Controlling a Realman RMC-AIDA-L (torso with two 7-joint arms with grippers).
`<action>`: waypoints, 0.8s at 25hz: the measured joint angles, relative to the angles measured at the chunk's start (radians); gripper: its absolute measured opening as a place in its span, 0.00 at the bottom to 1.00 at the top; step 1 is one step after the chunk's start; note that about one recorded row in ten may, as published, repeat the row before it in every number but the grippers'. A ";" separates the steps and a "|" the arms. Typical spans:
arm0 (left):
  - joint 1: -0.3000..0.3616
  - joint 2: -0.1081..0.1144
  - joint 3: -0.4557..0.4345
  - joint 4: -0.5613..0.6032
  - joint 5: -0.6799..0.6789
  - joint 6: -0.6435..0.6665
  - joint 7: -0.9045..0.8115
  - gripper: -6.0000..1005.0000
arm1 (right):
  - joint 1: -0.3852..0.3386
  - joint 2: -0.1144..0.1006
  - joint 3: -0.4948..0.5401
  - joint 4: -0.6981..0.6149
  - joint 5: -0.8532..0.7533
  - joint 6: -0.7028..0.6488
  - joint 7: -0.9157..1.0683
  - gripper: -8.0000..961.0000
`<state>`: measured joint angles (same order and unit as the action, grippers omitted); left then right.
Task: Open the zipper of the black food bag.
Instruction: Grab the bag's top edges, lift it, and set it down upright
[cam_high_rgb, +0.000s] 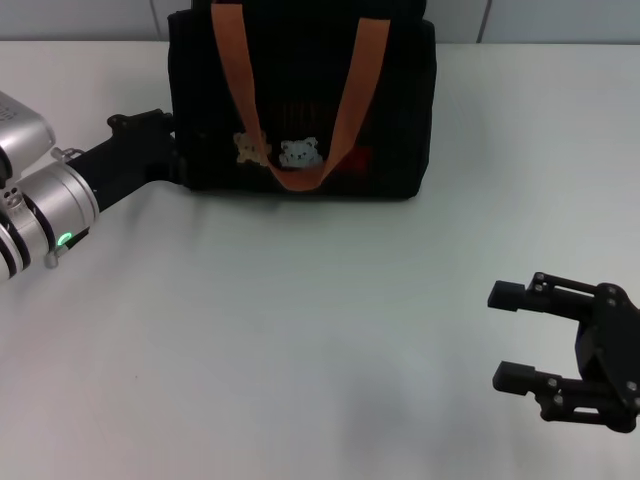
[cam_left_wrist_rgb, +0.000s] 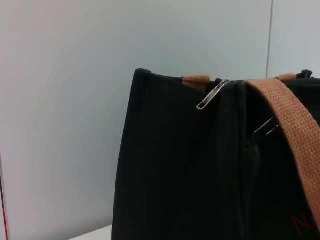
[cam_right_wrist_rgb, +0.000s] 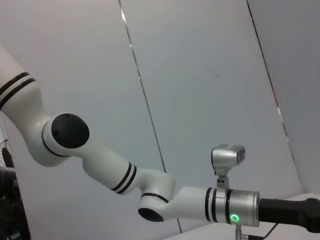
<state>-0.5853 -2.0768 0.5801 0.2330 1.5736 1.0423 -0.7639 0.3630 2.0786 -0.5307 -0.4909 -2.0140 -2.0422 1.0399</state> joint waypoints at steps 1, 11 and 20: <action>0.005 0.001 -0.001 0.000 0.000 0.011 0.000 0.29 | 0.003 0.000 0.000 0.000 0.000 0.001 0.000 0.72; 0.020 0.001 -0.003 0.006 0.000 0.028 0.002 0.15 | 0.010 0.000 0.000 0.000 0.000 0.001 0.000 0.71; 0.031 0.000 -0.012 -0.001 -0.048 0.033 0.040 0.11 | 0.013 0.000 0.000 0.000 0.000 0.002 0.000 0.71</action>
<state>-0.5541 -2.0769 0.5680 0.2320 1.5254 1.0756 -0.7240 0.3760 2.0785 -0.5307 -0.4908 -2.0141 -2.0397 1.0401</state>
